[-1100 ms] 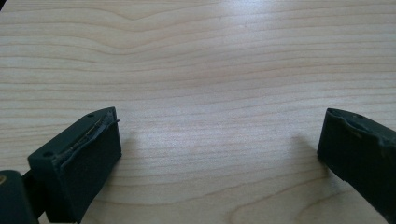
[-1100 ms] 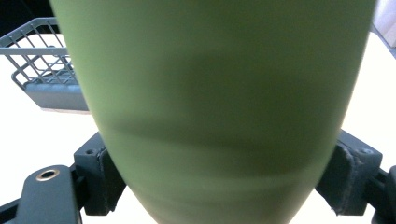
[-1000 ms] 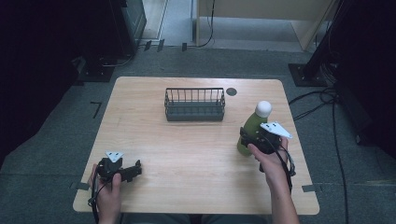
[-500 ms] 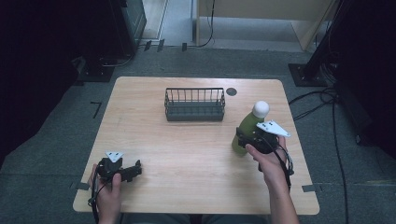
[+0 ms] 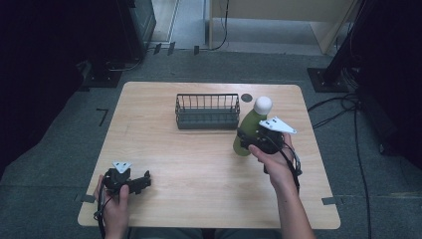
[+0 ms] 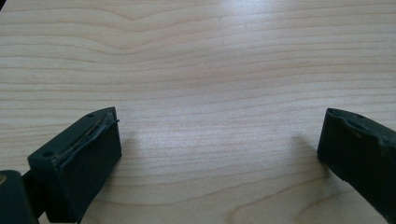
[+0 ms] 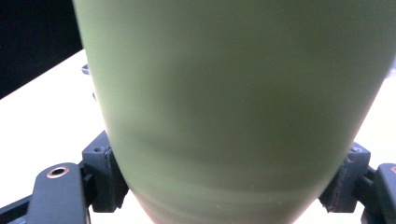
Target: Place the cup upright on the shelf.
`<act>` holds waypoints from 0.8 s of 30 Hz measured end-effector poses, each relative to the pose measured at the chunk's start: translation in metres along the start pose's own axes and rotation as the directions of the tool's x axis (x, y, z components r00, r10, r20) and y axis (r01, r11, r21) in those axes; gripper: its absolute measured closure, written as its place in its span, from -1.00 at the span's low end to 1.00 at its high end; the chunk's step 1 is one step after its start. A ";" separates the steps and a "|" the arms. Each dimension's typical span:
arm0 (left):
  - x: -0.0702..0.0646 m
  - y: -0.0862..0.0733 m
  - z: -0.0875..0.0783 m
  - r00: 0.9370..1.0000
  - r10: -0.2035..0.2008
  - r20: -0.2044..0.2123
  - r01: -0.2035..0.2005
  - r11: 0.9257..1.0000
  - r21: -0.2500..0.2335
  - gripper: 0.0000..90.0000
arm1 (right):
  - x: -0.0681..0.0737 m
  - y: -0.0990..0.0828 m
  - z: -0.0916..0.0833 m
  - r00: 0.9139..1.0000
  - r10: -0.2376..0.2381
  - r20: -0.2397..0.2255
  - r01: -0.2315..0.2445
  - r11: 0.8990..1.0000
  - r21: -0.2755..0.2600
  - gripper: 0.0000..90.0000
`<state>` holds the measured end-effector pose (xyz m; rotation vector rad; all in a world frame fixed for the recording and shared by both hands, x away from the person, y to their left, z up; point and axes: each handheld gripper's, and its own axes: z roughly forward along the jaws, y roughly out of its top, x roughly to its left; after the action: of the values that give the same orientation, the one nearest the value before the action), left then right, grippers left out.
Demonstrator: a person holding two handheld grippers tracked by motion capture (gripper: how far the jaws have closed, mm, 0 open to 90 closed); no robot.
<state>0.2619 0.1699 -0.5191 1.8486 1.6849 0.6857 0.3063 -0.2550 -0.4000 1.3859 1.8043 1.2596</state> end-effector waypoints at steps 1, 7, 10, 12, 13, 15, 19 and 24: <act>0.000 0.000 0.000 1.000 0.000 0.000 0.000 1.000 0.000 -1.00 | 0.003 0.003 0.001 1.000 -0.004 -0.005 0.004 1.000 -0.002 -0.55; 0.000 0.000 0.000 1.000 0.000 0.000 0.000 1.000 0.000 -1.00 | 0.016 0.017 0.010 0.999 -0.022 -0.031 0.022 1.000 -0.012 -0.55; 0.000 0.000 0.000 1.000 0.000 0.000 0.000 1.000 0.000 -1.00 | 0.021 0.024 0.016 0.999 -0.026 -0.042 0.025 1.000 -0.016 -0.55; 0.000 0.000 0.000 1.000 0.000 0.000 0.000 1.000 0.000 -1.00 | 0.024 0.030 0.020 0.999 -0.027 -0.042 0.026 1.000 -0.016 -0.55; 0.000 0.000 0.000 1.000 0.000 0.000 0.000 1.000 0.001 -1.00 | 0.025 0.034 0.022 0.999 -0.029 -0.042 0.028 0.999 -0.017 -0.55; 0.000 0.000 0.000 1.000 0.000 0.000 0.000 1.000 0.001 -1.00 | 0.028 0.040 0.025 0.998 -0.034 -0.049 0.033 0.999 -0.021 -0.55; 0.000 0.000 0.000 1.000 0.000 0.000 0.000 1.000 0.001 -1.00 | 0.033 0.057 0.031 0.997 -0.042 -0.059 0.041 0.999 -0.032 -0.55; 0.000 0.000 0.000 1.000 0.000 0.000 0.000 1.000 0.001 -1.00 | 0.036 0.072 0.037 0.997 -0.040 -0.062 0.037 0.999 -0.037 -0.55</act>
<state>0.2619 0.1700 -0.5191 1.8495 1.6855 0.6848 0.3573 -0.2059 -0.3468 1.2996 1.8318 1.3224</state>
